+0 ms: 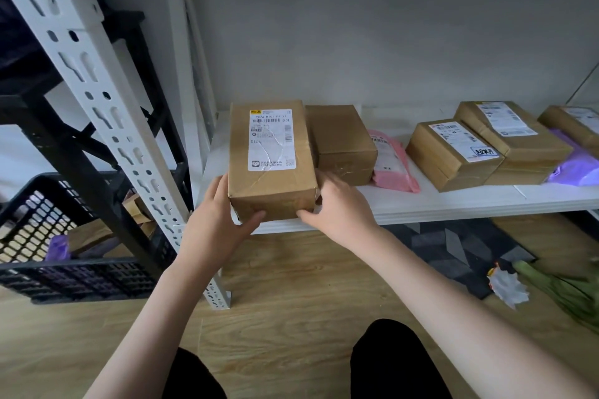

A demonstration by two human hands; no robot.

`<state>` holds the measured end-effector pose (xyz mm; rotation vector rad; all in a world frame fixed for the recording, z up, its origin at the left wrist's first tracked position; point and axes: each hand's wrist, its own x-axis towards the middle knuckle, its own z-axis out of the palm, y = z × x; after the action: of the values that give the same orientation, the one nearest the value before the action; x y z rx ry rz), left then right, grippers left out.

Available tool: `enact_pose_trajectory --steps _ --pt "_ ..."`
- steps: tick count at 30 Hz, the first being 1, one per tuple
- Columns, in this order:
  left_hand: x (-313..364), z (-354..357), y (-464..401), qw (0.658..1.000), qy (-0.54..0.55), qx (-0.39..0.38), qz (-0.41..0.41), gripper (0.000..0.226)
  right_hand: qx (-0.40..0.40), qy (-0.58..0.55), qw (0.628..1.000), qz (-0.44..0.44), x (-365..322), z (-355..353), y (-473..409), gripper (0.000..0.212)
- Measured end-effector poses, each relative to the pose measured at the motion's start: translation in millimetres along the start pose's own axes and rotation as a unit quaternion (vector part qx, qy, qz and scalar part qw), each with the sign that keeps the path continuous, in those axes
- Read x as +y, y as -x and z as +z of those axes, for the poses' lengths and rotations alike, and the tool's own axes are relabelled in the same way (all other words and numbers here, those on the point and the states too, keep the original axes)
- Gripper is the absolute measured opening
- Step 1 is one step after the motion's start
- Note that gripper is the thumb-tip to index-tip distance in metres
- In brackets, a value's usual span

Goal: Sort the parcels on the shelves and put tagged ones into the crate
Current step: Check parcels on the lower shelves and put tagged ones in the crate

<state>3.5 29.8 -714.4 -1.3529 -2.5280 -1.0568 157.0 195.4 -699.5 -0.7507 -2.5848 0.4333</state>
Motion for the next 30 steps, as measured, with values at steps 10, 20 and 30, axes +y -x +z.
enact_pose_trajectory --steps 10,20,30 --pt "-26 9 -18 0.996 0.05 -0.051 -0.053 0.074 -0.065 -0.013 0.997 0.043 -6 17 -20 0.033" --pt "-24 5 -4 0.99 -0.047 -0.013 -0.136 0.025 -0.078 -0.014 0.997 0.025 -1 21 -23 0.048" --pt "80 52 8 0.994 0.014 -0.036 -0.103 0.015 -0.038 -0.037 0.994 0.097 95 -25 32 0.05"
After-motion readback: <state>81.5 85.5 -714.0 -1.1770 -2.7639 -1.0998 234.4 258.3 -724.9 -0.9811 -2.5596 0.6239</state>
